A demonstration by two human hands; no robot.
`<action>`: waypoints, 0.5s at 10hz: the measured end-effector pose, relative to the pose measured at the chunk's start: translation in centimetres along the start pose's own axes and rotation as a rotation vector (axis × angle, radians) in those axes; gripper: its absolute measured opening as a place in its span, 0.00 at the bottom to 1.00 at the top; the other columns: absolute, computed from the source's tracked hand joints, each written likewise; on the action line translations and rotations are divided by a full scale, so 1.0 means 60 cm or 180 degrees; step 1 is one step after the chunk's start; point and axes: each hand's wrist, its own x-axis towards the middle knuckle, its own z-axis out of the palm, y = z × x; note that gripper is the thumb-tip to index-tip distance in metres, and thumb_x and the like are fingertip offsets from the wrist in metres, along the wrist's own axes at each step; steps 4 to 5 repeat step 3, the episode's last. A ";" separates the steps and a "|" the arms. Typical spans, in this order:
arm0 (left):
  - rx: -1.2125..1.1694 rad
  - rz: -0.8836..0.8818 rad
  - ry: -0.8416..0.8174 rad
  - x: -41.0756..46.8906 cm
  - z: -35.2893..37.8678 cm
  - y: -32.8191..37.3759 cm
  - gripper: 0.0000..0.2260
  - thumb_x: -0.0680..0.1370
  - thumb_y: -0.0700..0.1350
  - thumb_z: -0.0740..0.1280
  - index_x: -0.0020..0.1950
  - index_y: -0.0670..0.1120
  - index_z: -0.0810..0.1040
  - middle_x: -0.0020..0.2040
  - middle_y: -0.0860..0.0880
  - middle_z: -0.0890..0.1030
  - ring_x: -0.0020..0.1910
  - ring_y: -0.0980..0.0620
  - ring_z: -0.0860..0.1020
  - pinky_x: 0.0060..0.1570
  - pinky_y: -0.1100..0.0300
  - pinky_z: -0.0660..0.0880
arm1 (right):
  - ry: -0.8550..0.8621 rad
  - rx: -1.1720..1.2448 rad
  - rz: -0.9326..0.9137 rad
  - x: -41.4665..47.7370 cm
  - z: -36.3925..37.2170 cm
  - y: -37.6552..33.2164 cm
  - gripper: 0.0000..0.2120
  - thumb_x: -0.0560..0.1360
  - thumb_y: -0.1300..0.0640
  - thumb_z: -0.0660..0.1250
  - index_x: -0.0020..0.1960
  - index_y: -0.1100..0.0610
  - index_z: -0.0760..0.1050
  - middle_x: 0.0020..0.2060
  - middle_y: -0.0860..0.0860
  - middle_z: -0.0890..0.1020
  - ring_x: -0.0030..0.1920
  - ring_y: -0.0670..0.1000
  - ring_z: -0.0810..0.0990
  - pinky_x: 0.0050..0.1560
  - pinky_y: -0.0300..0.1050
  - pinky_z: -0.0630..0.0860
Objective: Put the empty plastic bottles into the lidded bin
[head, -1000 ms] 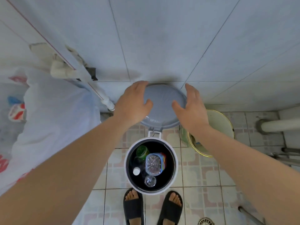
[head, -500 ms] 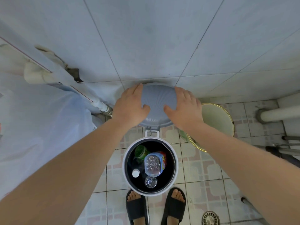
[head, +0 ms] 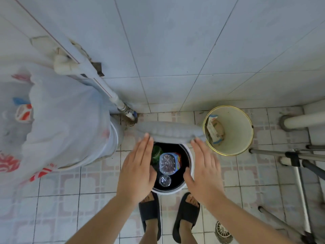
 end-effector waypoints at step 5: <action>0.0213 -0.0320 -0.0142 -0.138 0.049 -0.002 0.29 0.73 0.46 0.55 0.74 0.41 0.61 0.74 0.44 0.66 0.72 0.46 0.65 0.69 0.48 0.67 | -0.0154 0.0013 -0.0065 -0.094 0.032 0.028 0.33 0.71 0.54 0.61 0.74 0.54 0.54 0.71 0.50 0.61 0.71 0.51 0.61 0.72 0.52 0.55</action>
